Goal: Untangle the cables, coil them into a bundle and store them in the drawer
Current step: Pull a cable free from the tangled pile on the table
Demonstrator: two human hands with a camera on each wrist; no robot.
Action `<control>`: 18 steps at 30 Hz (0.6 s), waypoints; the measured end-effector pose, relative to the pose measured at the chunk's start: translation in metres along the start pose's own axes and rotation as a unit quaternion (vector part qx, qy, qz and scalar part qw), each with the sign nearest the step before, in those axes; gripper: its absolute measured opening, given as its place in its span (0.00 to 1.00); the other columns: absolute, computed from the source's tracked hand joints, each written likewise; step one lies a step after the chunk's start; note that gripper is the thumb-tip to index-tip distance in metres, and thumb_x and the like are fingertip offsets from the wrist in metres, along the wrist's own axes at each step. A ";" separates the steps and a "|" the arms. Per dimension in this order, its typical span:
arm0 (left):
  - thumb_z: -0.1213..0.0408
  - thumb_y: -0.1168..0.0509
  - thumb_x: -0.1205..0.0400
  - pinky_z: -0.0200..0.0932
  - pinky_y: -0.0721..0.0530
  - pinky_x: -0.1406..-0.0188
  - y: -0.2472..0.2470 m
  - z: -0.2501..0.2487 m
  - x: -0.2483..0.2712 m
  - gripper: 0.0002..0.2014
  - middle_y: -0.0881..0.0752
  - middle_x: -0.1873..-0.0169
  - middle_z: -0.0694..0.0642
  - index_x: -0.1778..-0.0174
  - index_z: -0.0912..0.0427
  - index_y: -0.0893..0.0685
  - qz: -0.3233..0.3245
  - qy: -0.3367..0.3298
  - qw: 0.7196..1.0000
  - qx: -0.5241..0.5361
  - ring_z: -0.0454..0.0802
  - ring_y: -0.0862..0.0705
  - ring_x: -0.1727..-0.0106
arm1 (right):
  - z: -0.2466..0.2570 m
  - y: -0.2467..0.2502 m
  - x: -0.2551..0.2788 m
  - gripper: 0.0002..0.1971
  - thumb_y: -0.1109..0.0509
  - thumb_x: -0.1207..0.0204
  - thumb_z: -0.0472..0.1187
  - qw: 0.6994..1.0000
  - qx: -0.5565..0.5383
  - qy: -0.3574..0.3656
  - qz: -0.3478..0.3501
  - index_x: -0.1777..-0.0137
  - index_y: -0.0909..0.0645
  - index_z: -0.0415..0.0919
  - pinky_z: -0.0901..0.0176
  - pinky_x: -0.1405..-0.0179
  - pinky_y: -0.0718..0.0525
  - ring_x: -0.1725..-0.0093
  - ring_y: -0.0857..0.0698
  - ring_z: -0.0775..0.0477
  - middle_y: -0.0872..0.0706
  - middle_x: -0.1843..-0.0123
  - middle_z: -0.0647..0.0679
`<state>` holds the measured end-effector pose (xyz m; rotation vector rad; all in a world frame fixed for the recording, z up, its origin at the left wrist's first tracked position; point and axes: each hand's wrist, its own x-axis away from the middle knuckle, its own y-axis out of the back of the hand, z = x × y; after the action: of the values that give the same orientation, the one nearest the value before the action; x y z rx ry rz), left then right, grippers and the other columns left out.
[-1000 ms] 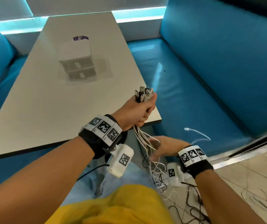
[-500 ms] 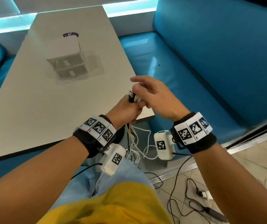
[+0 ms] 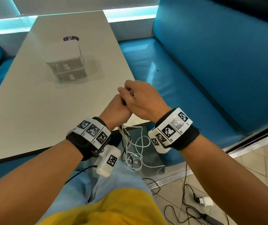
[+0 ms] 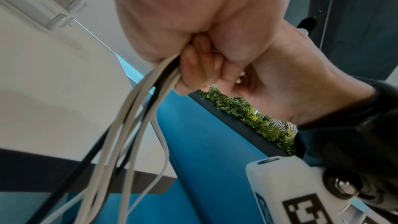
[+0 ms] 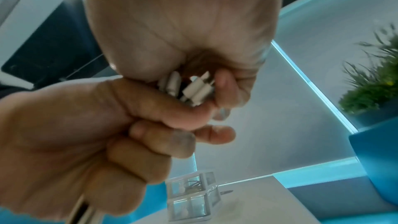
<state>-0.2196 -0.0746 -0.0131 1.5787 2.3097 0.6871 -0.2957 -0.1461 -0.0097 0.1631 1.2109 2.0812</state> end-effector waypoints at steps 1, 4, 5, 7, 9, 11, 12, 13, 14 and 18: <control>0.77 0.45 0.19 0.43 0.36 0.74 0.000 -0.002 0.001 0.06 0.31 0.78 0.54 0.57 0.67 0.23 0.004 0.001 1.000 0.009 0.47 0.35 0.77 | 0.001 0.002 0.000 0.15 0.43 0.17 0.56 1.000 0.000 0.002 0.009 0.59 0.28 0.47 0.47 0.52 0.22 0.55 0.21 0.41 0.19 0.58 0.46; 0.79 0.46 0.19 0.37 0.38 0.80 0.002 -0.003 0.001 0.13 0.35 0.78 0.52 0.65 0.59 0.31 0.016 0.013 0.999 0.040 0.43 0.38 0.79 | 0.007 0.005 0.001 0.14 0.42 0.16 0.53 1.000 0.011 0.019 0.014 0.59 0.29 0.45 0.49 0.55 0.23 0.55 0.21 0.43 0.19 0.58 0.47; 0.80 0.46 0.19 0.38 0.39 0.81 0.002 -0.001 0.001 0.13 0.36 0.78 0.53 0.65 0.58 0.32 0.018 0.021 0.998 0.050 0.44 0.39 0.79 | 0.009 0.006 0.001 0.14 0.41 0.16 0.52 0.999 0.013 0.026 0.013 0.59 0.29 0.45 0.50 0.56 0.23 0.56 0.21 0.43 0.19 0.58 0.47; 0.82 0.45 0.20 0.39 0.40 0.80 0.004 0.001 0.000 0.15 0.37 0.79 0.52 0.66 0.58 0.32 0.017 0.025 0.998 0.049 0.43 0.40 0.79 | 0.011 0.006 0.001 0.13 0.40 0.16 0.51 0.999 0.014 0.039 0.009 0.59 0.28 0.44 0.52 0.58 0.25 0.57 0.21 0.44 0.20 0.59 0.47; 0.83 0.44 0.21 0.36 0.39 0.79 0.005 0.000 0.000 0.17 0.36 0.79 0.52 0.68 0.57 0.33 0.016 0.023 0.999 0.021 0.43 0.40 0.78 | 0.011 0.007 0.000 0.14 0.39 0.17 0.50 0.999 0.018 0.047 0.010 0.59 0.28 0.43 0.54 0.60 0.28 0.58 0.23 0.45 0.22 0.60 0.48; 0.84 0.44 0.21 0.30 0.38 0.82 0.007 -0.002 0.001 0.19 0.35 0.76 0.52 0.69 0.55 0.35 0.014 0.013 1.000 -0.020 0.44 0.39 0.75 | 0.013 0.008 -0.002 0.14 0.38 0.17 0.50 0.998 0.017 0.052 0.010 0.60 0.28 0.42 0.57 0.60 0.31 0.59 0.24 0.46 0.23 0.61 0.48; 0.84 0.45 0.20 0.29 0.36 0.82 0.008 -0.003 0.001 0.20 0.34 0.75 0.53 0.70 0.55 0.35 0.010 0.006 0.999 -0.039 0.44 0.39 0.74 | 0.014 0.008 -0.003 0.14 0.36 0.18 0.50 0.998 0.014 0.053 0.007 0.61 0.27 0.42 0.58 0.60 0.31 0.59 0.24 0.46 0.23 0.61 0.48; 0.84 0.45 0.20 0.28 0.34 0.82 0.009 -0.004 0.002 0.19 0.34 0.75 0.52 0.70 0.56 0.35 0.006 -0.002 0.999 -0.047 0.43 0.38 0.74 | 0.015 0.007 -0.004 0.15 0.35 0.19 0.50 0.998 0.009 0.055 0.002 0.61 0.26 0.41 0.58 0.60 0.31 0.60 0.24 0.46 0.23 0.62 0.48; 0.83 0.46 0.19 0.26 0.33 0.81 0.009 -0.006 0.003 0.18 0.34 0.74 0.52 0.69 0.58 0.34 0.006 -0.008 0.999 -0.047 0.42 0.38 0.73 | 0.015 0.006 -0.004 0.16 0.34 0.20 0.52 0.999 0.004 0.054 -0.002 0.61 0.24 0.39 0.58 0.61 0.31 0.60 0.23 0.46 0.22 0.63 0.47; 0.79 0.49 0.15 0.22 0.29 0.69 0.010 0.000 0.003 0.13 0.35 0.65 0.43 0.36 0.71 0.30 0.002 -0.012 1.000 -0.001 0.35 0.34 0.67 | 0.021 0.011 -0.002 0.23 0.35 0.24 0.64 0.998 0.016 0.050 -0.029 0.58 0.20 0.42 0.56 0.61 0.26 0.60 0.20 0.47 0.20 0.61 0.51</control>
<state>-0.2123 -0.0687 -0.0076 1.5823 2.2889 0.6680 -0.2909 -0.1361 0.0108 0.0385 1.2936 2.0407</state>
